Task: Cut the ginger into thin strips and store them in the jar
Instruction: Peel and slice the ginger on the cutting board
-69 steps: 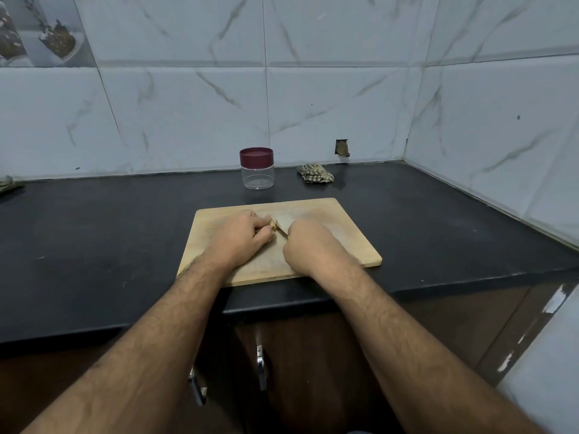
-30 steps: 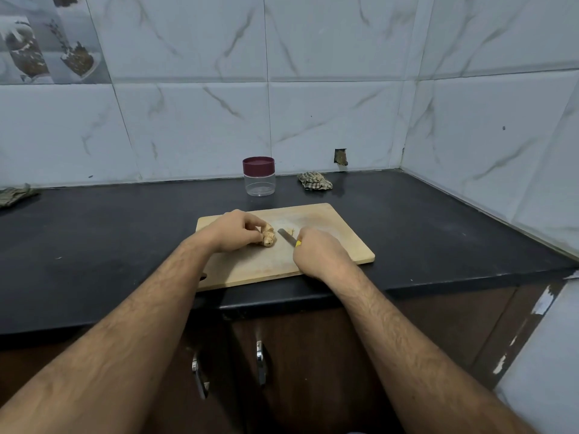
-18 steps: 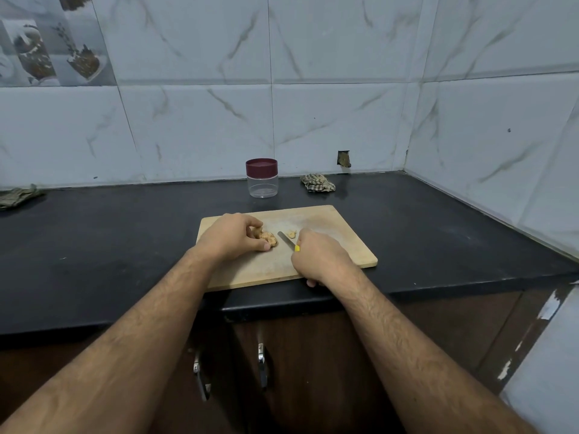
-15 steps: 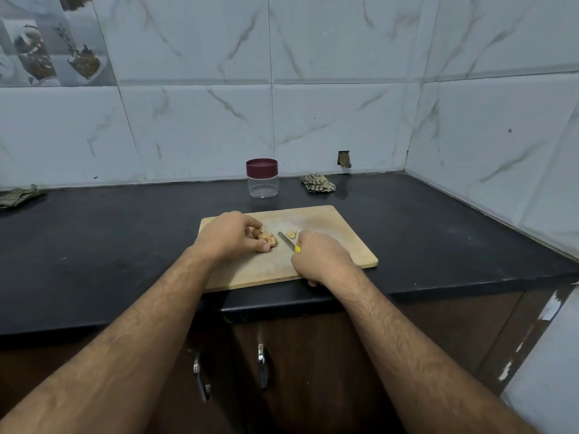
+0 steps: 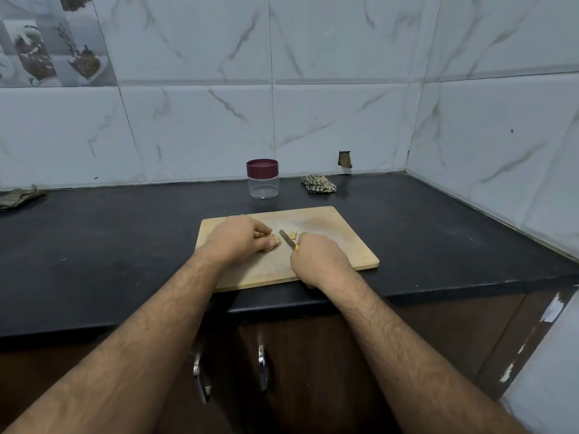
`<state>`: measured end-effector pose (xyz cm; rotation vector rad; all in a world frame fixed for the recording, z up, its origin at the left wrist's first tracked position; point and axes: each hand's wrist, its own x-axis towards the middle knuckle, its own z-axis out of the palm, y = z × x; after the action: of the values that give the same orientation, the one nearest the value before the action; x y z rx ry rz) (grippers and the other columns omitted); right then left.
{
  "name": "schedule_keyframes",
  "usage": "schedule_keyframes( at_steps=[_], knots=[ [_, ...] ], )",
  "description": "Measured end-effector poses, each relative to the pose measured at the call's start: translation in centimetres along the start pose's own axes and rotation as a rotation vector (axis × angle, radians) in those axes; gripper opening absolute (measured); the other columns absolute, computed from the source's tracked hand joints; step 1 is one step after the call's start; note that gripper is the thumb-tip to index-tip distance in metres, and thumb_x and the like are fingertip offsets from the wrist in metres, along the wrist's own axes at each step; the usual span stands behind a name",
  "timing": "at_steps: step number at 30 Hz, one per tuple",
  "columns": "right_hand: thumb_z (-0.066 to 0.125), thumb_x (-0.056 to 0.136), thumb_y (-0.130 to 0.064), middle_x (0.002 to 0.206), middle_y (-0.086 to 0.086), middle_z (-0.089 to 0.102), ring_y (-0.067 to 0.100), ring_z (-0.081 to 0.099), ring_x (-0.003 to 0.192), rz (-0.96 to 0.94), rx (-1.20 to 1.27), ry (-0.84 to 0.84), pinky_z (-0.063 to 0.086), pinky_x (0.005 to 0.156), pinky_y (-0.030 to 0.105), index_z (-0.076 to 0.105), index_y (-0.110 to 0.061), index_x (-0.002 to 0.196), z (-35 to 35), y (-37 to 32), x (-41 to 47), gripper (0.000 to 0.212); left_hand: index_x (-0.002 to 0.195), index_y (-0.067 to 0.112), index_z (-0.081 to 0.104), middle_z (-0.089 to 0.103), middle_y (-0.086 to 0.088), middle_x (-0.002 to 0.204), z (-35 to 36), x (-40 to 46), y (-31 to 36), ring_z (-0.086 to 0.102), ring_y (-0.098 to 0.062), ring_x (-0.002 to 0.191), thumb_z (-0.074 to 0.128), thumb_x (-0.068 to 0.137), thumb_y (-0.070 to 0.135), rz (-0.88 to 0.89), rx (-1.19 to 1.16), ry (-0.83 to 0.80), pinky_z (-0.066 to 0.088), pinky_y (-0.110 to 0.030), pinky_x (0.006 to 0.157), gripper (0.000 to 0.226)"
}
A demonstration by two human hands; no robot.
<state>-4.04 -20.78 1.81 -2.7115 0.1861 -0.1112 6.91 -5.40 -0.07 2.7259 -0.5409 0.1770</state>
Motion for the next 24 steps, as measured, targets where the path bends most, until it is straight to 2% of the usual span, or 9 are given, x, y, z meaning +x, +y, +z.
schedule_keyframes(
  at_steps=[5, 10, 15, 24],
  knots=[
    [0.044, 0.094, -0.009, 0.091, 0.001, 0.051, 0.022, 0.05, 0.088, -0.024, 0.008, 0.006, 0.039, 0.071, 0.032, 0.046, -0.019, 0.093, -0.1, -0.4, -0.5, 0.01, 0.135, 0.037, 0.058, 0.062, 0.015, 0.131, -0.4, 0.4, 0.0, 0.056, -0.011, 0.121, 0.07, 0.083, 0.053, -0.012, 0.122, -0.116, 0.047, -0.035, 0.101, 0.056],
    [0.044, 0.093, -0.01, 0.086, -0.001, 0.05, 0.022, 0.051, 0.086, -0.031, 0.007, 0.025, 0.039, 0.068, 0.032, 0.046, -0.019, 0.091, 0.0, -0.5, -0.5, 0.01, 0.132, 0.038, 0.06, 0.062, 0.017, 0.132, -0.4, 0.5, 0.2, 0.055, -0.01, 0.123, 0.062, 0.086, 0.061, -0.031, 0.101, -0.112, 0.046, -0.037, 0.102, 0.052],
    [0.044, 0.093, -0.01, 0.08, -0.002, 0.046, 0.022, 0.05, 0.085, -0.037, 0.007, 0.038, 0.037, 0.067, 0.032, 0.046, -0.019, 0.091, 0.1, -0.3, -0.3, 0.009, 0.127, 0.039, 0.063, 0.065, 0.016, 0.126, -0.6, 0.3, 1.1, 0.058, -0.011, 0.119, 0.068, 0.083, 0.058, -0.072, 0.133, -0.069, 0.048, -0.035, 0.099, 0.049],
    [0.042, 0.093, -0.01, 0.084, -0.002, 0.048, 0.021, 0.051, 0.086, -0.038, 0.019, 0.023, 0.038, 0.066, 0.031, 0.047, -0.019, 0.093, 0.6, -0.5, -0.2, 0.01, 0.126, 0.04, 0.063, 0.066, 0.013, 0.123, -0.7, 0.0, 1.7, 0.058, -0.014, 0.116, 0.068, 0.082, 0.06, -0.088, 0.187, -0.056, 0.049, -0.034, 0.095, 0.048]
  ],
)
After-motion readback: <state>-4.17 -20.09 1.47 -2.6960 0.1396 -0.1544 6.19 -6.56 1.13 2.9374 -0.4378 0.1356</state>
